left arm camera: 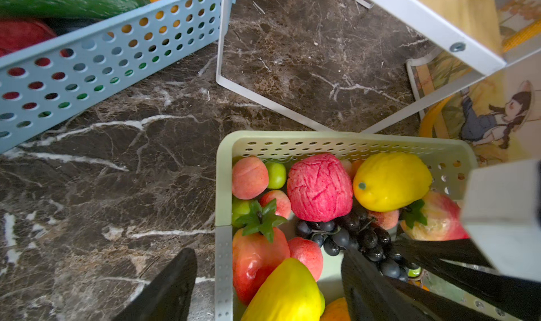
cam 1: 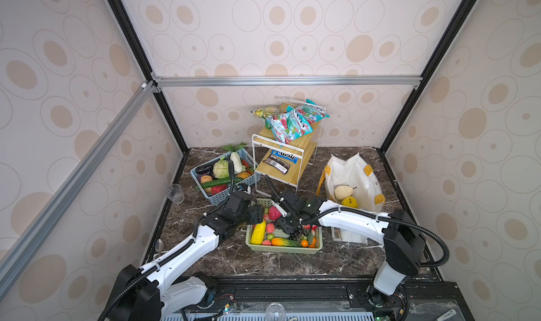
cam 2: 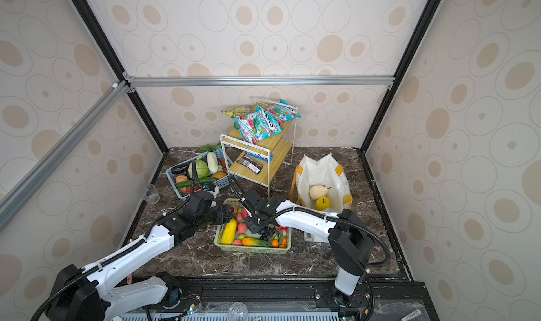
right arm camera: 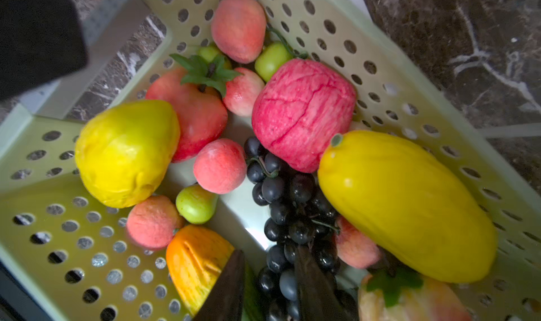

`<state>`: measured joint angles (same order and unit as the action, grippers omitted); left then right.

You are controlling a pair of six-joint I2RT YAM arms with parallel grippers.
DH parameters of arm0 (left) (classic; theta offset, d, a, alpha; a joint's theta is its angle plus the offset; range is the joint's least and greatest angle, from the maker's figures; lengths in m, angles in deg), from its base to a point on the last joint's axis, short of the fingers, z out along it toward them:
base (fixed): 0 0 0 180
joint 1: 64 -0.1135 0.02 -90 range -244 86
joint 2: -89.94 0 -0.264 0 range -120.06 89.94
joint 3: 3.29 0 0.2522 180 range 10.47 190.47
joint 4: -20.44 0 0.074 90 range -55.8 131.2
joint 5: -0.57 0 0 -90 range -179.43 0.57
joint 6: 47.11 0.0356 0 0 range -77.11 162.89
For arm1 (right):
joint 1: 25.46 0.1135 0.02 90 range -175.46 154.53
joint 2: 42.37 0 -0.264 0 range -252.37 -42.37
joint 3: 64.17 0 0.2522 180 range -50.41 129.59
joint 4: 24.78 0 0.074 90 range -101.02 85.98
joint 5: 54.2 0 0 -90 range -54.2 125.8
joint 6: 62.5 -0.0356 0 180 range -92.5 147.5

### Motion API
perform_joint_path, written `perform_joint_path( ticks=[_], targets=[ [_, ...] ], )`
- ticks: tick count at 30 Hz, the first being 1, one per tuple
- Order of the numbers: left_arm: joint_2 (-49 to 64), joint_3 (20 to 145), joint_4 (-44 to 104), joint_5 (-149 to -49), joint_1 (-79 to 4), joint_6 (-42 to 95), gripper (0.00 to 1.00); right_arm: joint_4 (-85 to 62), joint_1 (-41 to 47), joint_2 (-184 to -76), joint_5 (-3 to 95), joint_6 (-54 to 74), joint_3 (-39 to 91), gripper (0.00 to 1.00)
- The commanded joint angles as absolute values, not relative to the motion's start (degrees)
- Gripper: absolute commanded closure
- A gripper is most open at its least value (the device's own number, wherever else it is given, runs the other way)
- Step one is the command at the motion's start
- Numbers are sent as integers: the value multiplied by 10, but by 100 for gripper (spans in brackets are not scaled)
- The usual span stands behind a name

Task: Place the food into the grocery bag and tie it
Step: 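Lower the right gripper onto the dark grape bunch beside the red apple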

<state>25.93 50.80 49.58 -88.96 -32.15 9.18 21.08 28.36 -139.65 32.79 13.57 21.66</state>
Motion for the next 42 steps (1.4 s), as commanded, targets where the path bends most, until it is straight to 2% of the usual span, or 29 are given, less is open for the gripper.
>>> perform_joint_path(
  ticks=[1,5,10,21,25,30,33,42],
  targets=[
    [257,506,482,-894,-327,81,22,224,278,-1377,334,132,213,68],
    [256,508,482,-894,-326,81,22,238,278,-1384,318,153,207,59],
    [256,511,487,-894,-327,84,22,235,279,-1422,309,171,190,39],
    [258,515,492,-892,-327,86,22,210,278,-1510,278,179,213,33],
    [261,513,493,-890,-326,86,22,198,276,-1536,280,179,210,38],
    [264,512,495,-887,-326,85,22,181,276,-1545,291,181,192,61],
    [264,511,493,-887,-327,84,22,178,276,-1530,299,183,183,70],
    [260,512,489,-888,-326,82,22,183,272,-1450,345,190,186,81]
  ],
)
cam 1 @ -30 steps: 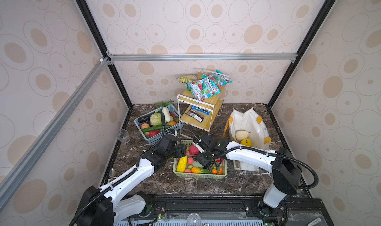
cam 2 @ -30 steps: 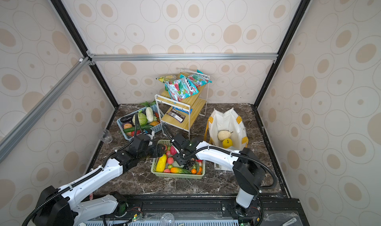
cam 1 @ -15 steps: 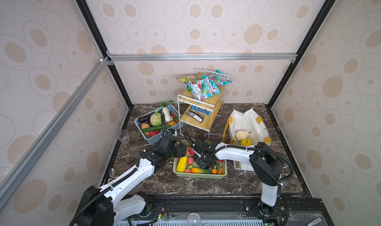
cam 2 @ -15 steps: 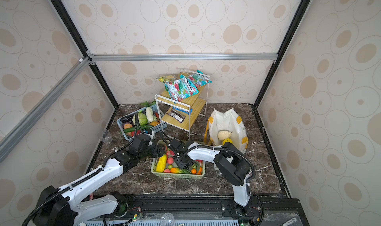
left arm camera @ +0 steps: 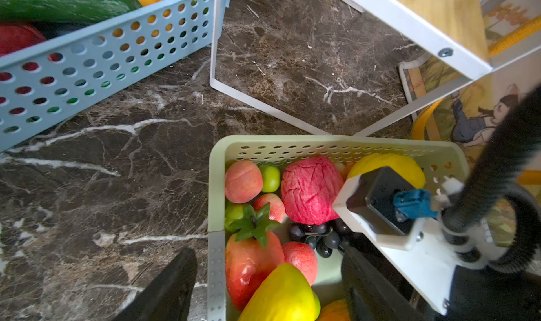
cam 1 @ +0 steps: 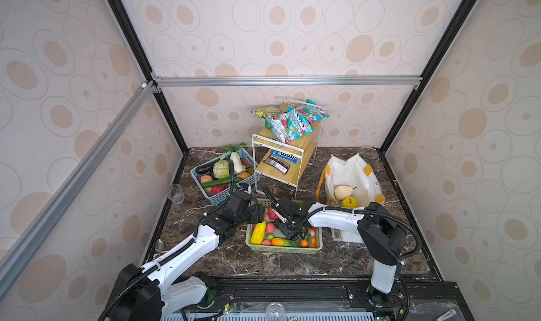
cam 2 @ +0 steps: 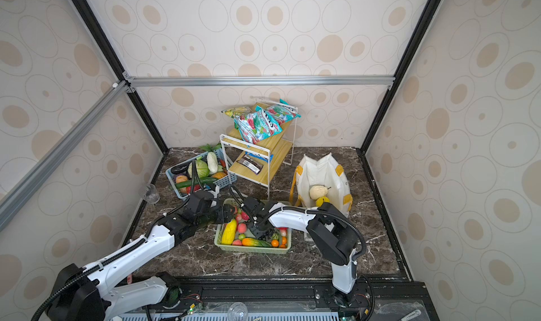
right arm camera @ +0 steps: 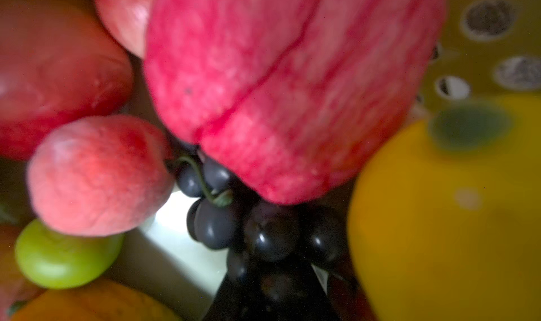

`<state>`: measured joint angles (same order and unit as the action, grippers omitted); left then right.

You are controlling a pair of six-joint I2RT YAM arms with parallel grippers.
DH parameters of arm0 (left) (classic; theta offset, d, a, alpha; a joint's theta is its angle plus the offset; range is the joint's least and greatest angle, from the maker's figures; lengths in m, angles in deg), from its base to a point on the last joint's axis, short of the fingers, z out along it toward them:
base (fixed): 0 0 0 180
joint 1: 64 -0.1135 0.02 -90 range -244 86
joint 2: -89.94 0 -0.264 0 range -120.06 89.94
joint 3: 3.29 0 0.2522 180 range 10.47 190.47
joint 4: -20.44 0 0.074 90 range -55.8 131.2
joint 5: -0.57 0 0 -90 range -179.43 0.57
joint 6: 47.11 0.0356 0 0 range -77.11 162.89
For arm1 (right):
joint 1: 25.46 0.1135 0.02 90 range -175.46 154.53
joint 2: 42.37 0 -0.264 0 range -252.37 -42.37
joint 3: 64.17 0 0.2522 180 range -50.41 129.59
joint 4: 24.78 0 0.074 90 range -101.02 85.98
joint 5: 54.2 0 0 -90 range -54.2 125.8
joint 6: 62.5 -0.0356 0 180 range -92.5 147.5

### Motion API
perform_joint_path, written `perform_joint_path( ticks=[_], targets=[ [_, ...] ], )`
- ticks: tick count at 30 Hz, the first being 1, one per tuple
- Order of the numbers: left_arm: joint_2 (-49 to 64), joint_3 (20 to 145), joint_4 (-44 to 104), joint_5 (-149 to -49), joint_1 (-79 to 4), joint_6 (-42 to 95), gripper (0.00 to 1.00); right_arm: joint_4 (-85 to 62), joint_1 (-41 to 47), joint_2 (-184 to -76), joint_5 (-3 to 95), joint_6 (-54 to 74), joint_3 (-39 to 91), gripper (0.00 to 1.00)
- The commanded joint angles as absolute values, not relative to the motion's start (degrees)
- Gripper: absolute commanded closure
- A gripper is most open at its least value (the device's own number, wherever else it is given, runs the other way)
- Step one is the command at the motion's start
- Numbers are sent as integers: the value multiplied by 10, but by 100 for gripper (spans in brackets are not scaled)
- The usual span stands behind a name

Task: Place the food into the grocery bag and tie it
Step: 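Lower the right gripper onto the dark grape bunch beside the red apple, then close the right gripper on the grape bunch stem and lift it, then carry the grapes with the right gripper over the white tote bag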

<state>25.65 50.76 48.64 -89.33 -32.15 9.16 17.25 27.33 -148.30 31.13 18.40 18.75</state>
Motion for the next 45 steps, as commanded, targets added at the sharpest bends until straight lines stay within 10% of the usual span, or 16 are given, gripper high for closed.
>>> perform_joint_path(
  ticks=[1,45],
  targets=[
    [261,512,489,-887,-327,82,22,183,269,-1445,355,188,188,82],
    [285,492,480,-883,-326,74,22,211,163,-1287,618,30,200,81]
  ],
)
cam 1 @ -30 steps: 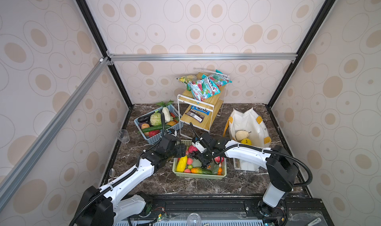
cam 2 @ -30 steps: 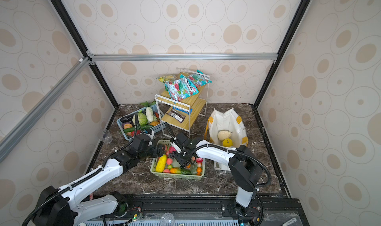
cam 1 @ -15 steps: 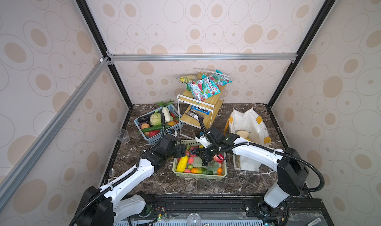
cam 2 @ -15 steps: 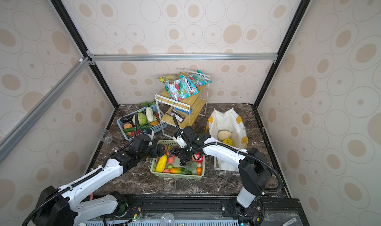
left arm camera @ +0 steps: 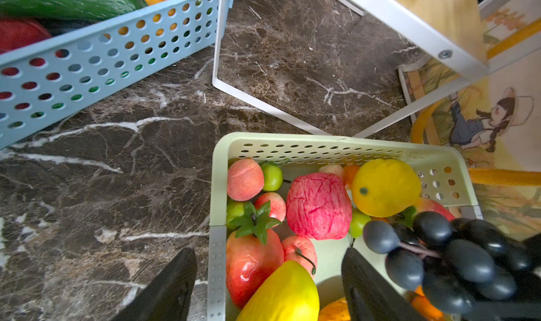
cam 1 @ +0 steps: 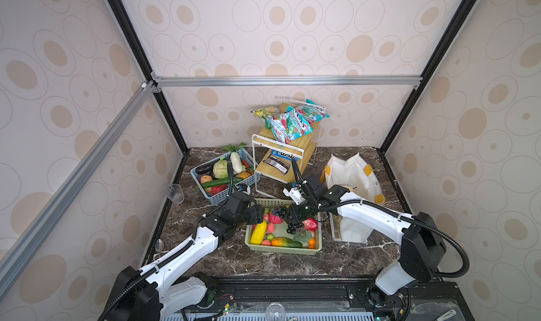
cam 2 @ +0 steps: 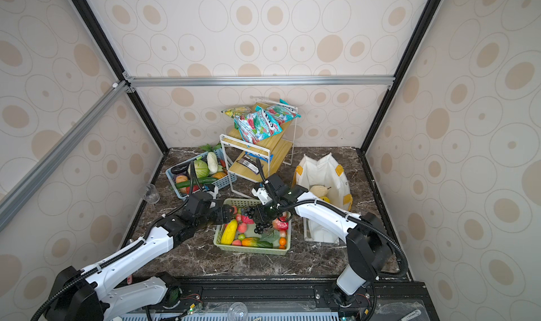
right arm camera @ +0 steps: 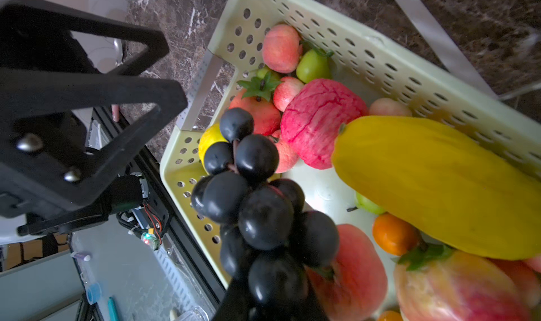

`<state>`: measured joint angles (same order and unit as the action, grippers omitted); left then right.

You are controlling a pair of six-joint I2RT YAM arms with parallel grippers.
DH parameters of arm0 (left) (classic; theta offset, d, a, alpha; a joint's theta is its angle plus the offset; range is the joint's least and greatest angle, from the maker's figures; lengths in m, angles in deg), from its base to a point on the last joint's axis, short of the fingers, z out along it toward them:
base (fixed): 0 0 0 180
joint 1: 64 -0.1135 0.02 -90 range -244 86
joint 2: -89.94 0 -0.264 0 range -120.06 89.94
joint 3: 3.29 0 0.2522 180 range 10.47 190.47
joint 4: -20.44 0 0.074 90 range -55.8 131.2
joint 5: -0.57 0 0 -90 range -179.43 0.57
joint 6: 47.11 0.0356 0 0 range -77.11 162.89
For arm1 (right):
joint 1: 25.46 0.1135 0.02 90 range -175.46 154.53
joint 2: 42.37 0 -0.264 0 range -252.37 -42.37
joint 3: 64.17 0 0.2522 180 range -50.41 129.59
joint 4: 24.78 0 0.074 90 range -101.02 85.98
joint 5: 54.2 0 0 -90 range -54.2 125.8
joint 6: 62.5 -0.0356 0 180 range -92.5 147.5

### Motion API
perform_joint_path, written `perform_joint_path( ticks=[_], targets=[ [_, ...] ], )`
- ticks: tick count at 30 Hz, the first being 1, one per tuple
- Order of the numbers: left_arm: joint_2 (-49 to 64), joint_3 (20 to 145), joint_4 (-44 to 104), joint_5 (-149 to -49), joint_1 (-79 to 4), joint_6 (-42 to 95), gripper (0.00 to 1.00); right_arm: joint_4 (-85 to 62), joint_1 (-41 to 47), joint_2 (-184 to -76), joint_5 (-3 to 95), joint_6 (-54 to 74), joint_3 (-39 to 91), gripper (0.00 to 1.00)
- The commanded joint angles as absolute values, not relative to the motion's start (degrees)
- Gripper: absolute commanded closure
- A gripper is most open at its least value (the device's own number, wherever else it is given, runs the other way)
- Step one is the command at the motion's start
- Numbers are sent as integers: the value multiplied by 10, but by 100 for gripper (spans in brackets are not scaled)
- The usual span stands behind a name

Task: Place the food into the grocery bag and tie it
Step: 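Carry the grapes with the right gripper over the white tote bag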

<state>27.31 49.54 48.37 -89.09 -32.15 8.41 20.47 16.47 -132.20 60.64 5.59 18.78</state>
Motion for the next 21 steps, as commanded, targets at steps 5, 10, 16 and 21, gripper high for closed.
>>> perform_joint_path(
  ticks=[5,10,16,21],
  targets=[
    [285,489,477,-886,-326,75,22,225,151,-1248,627,6,205,79],
    [283,491,475,-887,-327,75,21,239,127,-1214,632,-9,210,79],
    [276,494,471,-891,-326,76,22,270,97,-1182,638,-10,227,78],
    [269,499,468,-893,-327,76,21,300,67,-1164,641,-3,243,77]
  ],
)
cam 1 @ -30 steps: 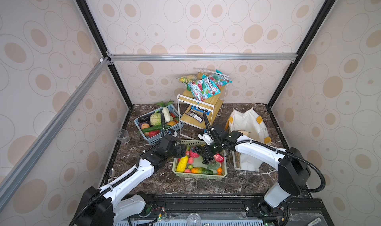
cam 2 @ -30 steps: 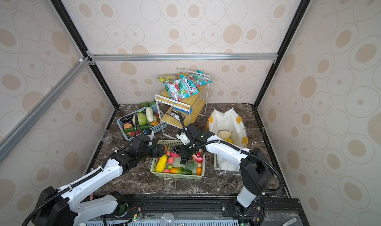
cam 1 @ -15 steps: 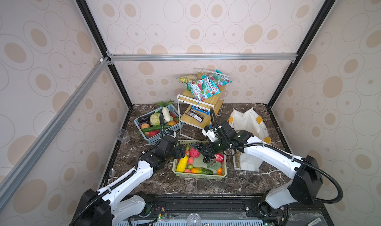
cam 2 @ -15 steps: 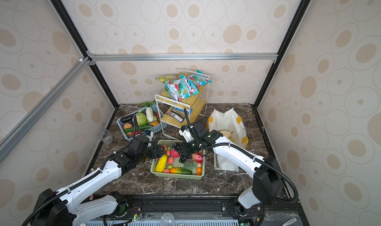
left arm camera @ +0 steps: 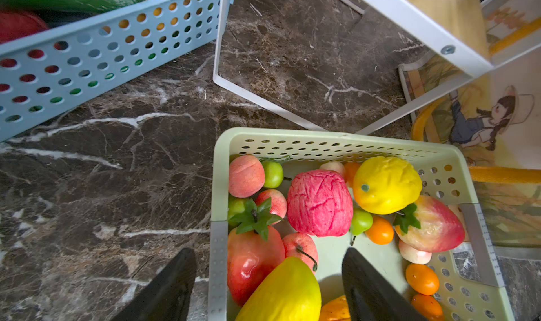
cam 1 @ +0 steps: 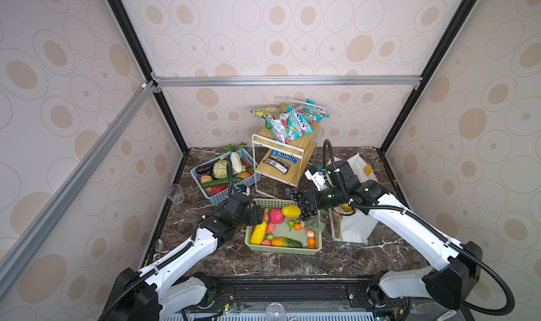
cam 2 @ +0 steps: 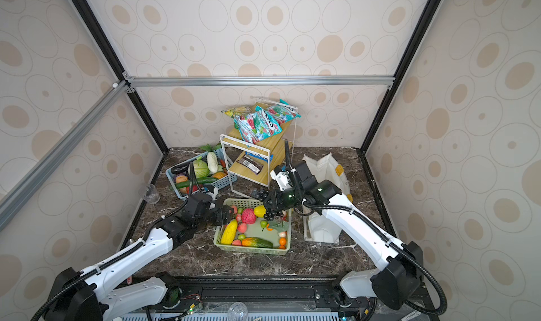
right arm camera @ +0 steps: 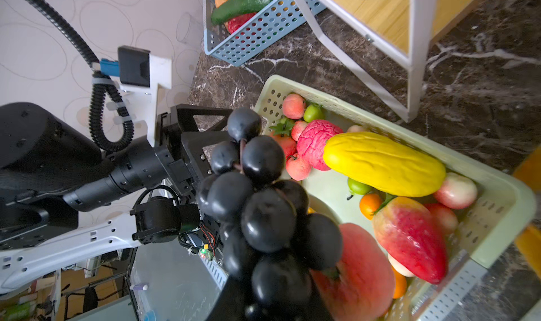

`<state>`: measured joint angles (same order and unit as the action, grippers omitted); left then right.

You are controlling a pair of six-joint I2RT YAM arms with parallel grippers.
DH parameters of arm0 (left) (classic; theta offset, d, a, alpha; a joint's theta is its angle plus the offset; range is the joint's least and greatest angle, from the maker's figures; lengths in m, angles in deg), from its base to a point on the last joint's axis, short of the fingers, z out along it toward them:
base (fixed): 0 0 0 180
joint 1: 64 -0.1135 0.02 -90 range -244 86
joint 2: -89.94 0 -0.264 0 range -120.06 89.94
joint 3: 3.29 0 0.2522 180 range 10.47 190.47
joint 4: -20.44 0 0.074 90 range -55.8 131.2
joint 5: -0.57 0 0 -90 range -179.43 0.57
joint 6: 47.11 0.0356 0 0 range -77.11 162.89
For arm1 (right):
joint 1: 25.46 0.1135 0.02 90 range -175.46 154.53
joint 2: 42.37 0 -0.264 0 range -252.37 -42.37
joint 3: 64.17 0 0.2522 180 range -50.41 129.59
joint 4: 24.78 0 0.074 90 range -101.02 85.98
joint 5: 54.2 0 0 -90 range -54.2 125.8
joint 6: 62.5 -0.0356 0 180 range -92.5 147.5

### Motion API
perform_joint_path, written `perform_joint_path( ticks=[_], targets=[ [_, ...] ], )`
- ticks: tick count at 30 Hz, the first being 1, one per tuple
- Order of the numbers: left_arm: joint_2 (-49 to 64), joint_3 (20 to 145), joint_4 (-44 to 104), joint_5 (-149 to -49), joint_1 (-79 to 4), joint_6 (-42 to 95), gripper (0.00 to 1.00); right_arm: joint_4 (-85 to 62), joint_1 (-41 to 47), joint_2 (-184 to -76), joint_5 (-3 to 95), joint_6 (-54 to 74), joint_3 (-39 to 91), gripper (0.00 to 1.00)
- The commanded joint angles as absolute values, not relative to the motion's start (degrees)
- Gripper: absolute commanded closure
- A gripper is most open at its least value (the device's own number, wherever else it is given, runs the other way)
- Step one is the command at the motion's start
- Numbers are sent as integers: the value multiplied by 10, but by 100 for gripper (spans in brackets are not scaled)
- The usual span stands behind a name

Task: Place the food into the grocery bag and tie it
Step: 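Carry the grapes with the right gripper over the white tote bag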

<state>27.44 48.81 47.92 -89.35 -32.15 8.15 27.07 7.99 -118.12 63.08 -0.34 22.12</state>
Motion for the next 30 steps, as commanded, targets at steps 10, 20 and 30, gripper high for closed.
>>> perform_joint_path(
  ticks=[10,20,30],
  targets=[
    [262,510,468,-895,-326,80,21,331,-6,-1149,657,10,266,77],
    [263,505,469,-895,-326,81,21,336,-90,-1153,658,18,280,77],
    [266,497,466,-895,-326,81,21,301,-167,-1155,645,-9,273,77]
  ],
)
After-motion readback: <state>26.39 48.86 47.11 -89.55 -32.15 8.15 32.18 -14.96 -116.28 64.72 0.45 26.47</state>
